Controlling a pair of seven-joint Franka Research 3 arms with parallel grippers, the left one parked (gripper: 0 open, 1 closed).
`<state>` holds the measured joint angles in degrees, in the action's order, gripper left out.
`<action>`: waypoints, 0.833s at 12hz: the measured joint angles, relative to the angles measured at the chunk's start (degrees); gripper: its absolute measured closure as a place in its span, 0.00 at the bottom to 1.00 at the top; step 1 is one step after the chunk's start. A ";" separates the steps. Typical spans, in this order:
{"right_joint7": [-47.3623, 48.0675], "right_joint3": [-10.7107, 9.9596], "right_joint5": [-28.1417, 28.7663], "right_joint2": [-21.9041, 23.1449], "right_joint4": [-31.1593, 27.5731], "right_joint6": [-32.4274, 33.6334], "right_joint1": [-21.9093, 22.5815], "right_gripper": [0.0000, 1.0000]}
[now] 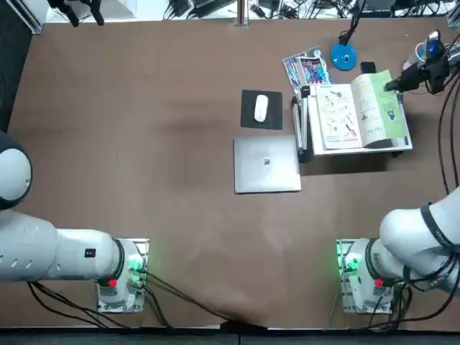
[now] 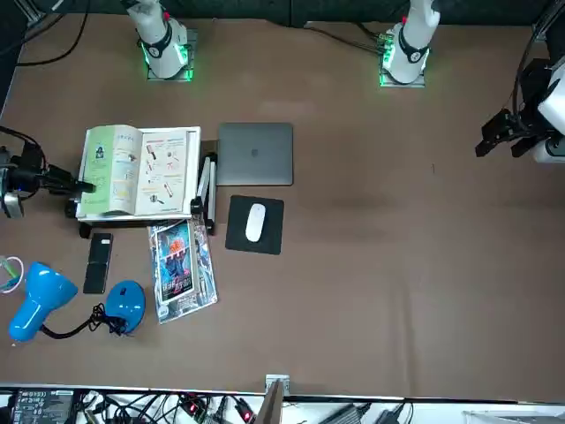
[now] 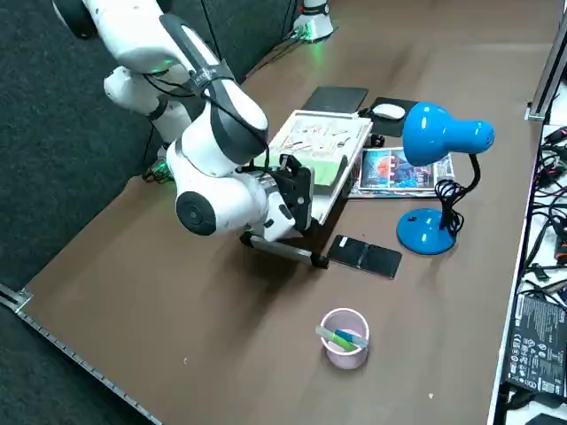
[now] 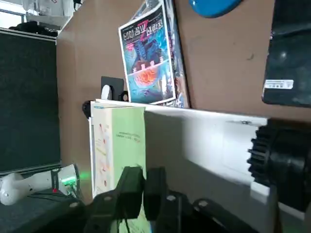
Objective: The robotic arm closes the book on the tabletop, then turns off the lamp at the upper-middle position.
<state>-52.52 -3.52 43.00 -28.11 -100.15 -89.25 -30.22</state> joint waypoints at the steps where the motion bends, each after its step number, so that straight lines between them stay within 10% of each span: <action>1: 0.10 0.00 0.00 0.12 0.53 0.64 0.04 0.94; 10: 7.43 0.04 -5.10 6.59 2.16 1.31 3.60 0.98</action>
<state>-45.09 -3.48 37.90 -21.52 -97.98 -87.95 -26.62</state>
